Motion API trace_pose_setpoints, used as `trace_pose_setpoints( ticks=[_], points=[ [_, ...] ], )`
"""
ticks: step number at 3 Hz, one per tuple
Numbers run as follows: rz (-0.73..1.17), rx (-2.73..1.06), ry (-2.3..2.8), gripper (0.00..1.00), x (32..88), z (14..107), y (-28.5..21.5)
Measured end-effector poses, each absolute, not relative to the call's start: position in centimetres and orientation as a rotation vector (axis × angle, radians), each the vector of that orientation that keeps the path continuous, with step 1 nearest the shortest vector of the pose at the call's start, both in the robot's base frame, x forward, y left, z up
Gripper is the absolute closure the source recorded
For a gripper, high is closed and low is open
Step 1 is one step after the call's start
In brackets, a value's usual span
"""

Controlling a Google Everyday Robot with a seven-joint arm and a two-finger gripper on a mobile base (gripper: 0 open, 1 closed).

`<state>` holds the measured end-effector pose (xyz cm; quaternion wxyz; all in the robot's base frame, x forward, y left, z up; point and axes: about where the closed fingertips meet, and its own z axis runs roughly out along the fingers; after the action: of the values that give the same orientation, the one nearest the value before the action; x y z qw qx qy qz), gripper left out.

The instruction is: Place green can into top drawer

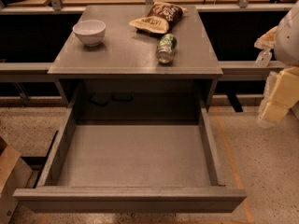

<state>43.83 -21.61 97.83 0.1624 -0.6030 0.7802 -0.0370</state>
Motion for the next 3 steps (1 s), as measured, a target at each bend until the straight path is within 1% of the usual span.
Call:
trace_pose_setpoints(
  ticks=[1,2,3],
  points=[
    [-0.106,-1.720,2.226,0.00,43.8,97.8,-21.6],
    [-0.127,-1.709,2.177,0.00,45.4,97.5,-21.0],
    [-0.095,-1.674,2.084,0.00,49.5,97.1,-18.9]
  ],
)
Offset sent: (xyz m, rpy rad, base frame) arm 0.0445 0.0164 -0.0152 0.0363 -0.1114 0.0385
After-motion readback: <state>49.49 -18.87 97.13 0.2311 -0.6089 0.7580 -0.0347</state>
